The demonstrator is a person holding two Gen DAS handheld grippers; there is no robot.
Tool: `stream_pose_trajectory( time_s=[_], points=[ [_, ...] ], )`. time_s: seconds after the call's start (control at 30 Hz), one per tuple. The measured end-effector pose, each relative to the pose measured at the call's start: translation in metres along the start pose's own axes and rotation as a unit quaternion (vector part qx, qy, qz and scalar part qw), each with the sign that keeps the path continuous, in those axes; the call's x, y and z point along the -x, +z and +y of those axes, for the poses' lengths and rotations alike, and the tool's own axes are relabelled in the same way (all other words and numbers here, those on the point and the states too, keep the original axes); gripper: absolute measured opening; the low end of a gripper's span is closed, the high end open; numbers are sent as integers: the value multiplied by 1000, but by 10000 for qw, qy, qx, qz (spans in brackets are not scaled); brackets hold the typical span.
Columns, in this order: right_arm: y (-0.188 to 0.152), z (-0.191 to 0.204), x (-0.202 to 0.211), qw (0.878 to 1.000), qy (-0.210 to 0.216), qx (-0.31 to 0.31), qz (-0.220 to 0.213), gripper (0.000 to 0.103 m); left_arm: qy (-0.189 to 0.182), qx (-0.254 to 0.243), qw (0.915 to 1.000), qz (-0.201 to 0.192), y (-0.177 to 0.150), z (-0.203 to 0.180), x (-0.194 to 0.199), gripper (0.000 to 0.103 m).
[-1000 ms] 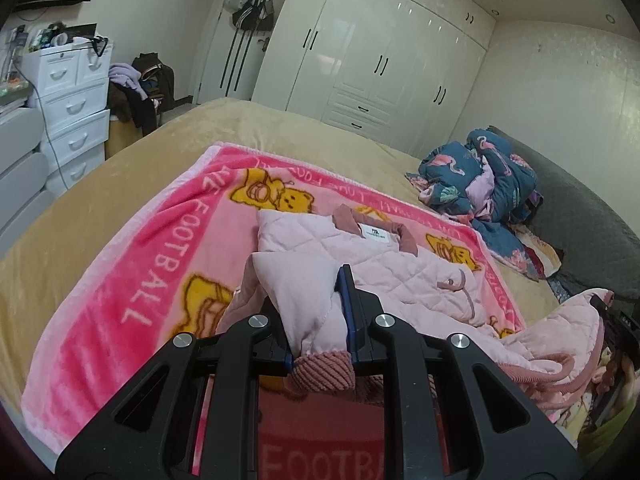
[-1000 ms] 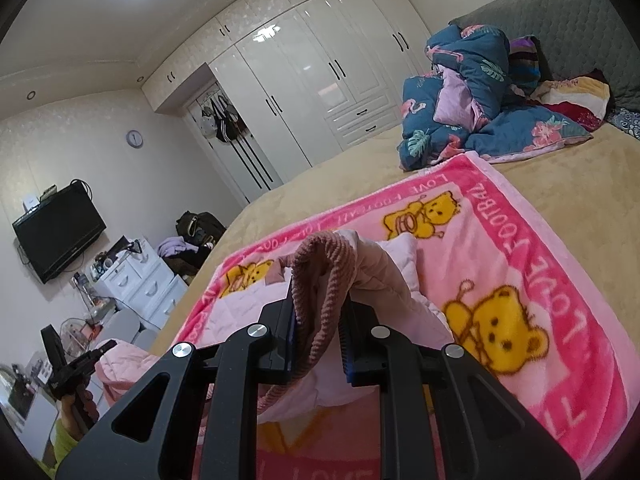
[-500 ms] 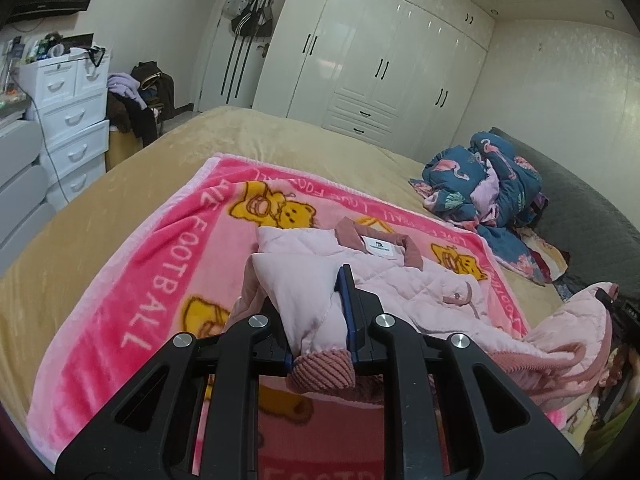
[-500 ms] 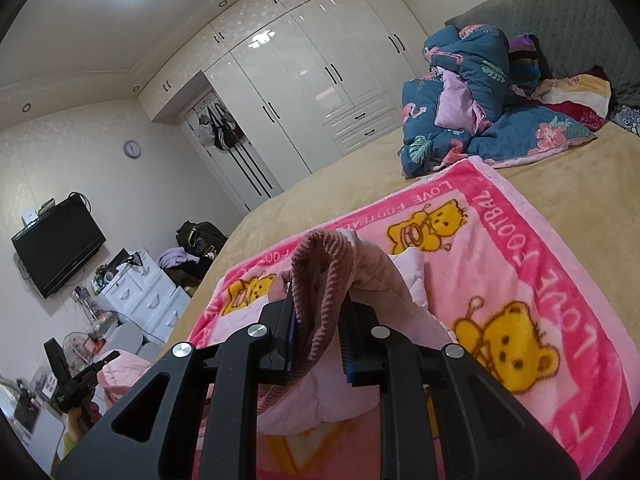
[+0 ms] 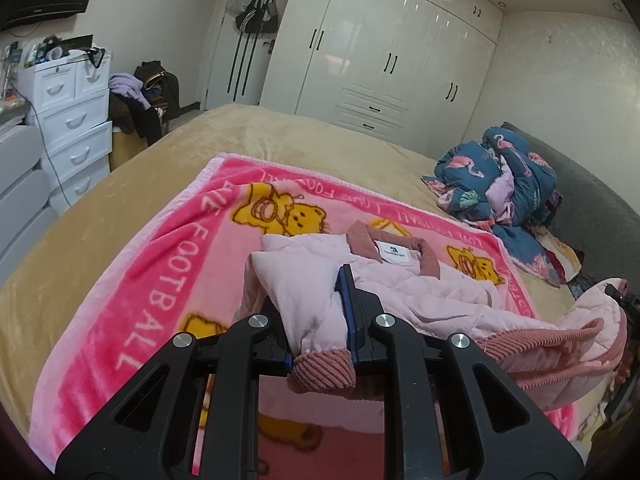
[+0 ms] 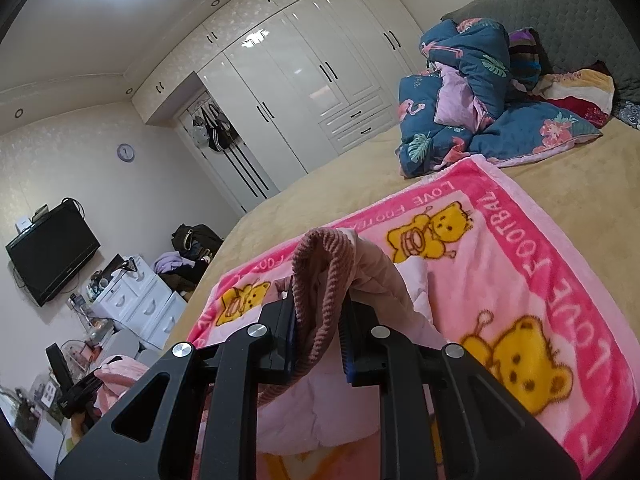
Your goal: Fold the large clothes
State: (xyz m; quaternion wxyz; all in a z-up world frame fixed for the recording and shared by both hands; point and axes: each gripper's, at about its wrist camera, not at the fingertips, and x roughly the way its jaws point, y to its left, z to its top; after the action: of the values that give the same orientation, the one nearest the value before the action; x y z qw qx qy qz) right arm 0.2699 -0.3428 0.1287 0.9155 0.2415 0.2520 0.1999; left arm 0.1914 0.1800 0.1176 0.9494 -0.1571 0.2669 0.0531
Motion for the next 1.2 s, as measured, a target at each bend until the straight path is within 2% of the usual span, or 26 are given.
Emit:
stream_pose_trajectory(
  time_s=[0.83,1.1,1.2],
  points=[
    [31,-14,-92,9982,-379,75,467,17,412,-236,9986,221,19,-5,-67,12],
    [38,-29,-130,9957,-414,-195,807,21,558,-266,9972,409,19,-2,-96,12],
    [39,-35,-141,9952,-322,-294,873,29,599,-225,9967,497,19,0,-106,13]
  ],
)
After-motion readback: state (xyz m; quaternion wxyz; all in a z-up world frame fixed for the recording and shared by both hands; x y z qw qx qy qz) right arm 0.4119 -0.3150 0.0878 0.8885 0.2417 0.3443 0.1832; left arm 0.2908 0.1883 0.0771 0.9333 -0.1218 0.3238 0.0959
